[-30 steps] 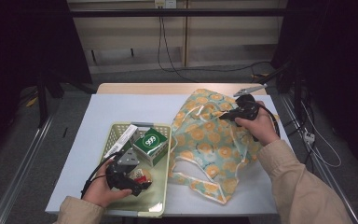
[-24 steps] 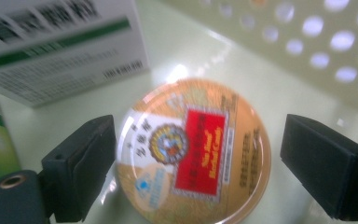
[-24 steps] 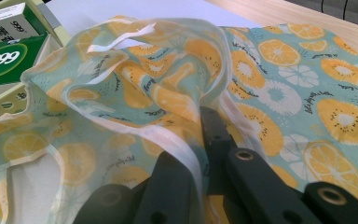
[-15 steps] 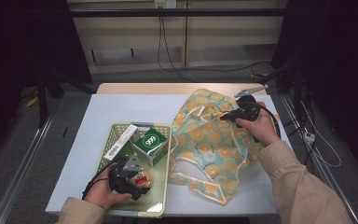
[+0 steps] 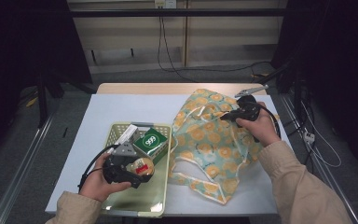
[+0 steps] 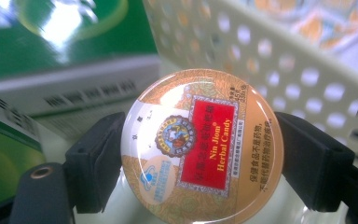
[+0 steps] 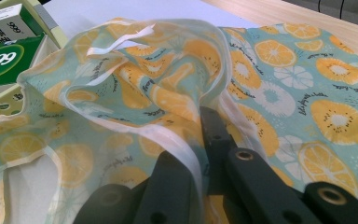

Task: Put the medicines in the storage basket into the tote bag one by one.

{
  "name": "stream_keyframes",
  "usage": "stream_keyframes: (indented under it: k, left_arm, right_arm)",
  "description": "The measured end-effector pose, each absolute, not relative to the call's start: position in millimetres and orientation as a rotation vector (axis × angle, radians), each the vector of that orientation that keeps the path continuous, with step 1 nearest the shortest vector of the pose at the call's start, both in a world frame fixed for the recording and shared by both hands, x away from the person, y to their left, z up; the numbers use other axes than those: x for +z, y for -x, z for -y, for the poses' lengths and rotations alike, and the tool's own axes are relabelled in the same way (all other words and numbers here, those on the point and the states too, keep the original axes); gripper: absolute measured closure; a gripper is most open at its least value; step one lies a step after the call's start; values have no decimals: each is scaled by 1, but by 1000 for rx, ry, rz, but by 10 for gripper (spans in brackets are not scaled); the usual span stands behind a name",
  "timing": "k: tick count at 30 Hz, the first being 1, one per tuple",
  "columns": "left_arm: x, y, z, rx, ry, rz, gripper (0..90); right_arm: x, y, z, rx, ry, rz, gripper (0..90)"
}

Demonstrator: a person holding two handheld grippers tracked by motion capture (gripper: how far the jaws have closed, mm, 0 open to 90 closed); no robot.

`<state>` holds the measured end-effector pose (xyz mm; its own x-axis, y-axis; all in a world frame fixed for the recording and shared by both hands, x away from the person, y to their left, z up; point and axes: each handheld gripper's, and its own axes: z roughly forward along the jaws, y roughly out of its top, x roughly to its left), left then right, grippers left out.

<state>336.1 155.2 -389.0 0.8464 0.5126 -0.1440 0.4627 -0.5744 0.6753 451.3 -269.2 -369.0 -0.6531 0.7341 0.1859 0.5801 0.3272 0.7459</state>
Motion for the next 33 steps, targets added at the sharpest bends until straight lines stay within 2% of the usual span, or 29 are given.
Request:
stream_keyframes:
  k: [8,16,33]
  left_arm:
    - [-359,-348,-146,105,-2204,-717,204]
    - [-337,-358,-117,117,-2182,-694,204]
    - [-337,-388,-46,76,-2157,-623,204]
  right_arm:
    - [-369,-452,268,1231,-1208,-2406,894]
    - [-370,-453,267,1229,-1209,-2410,895]
    - [-369,-453,268,1232,-1211,-2410,894]
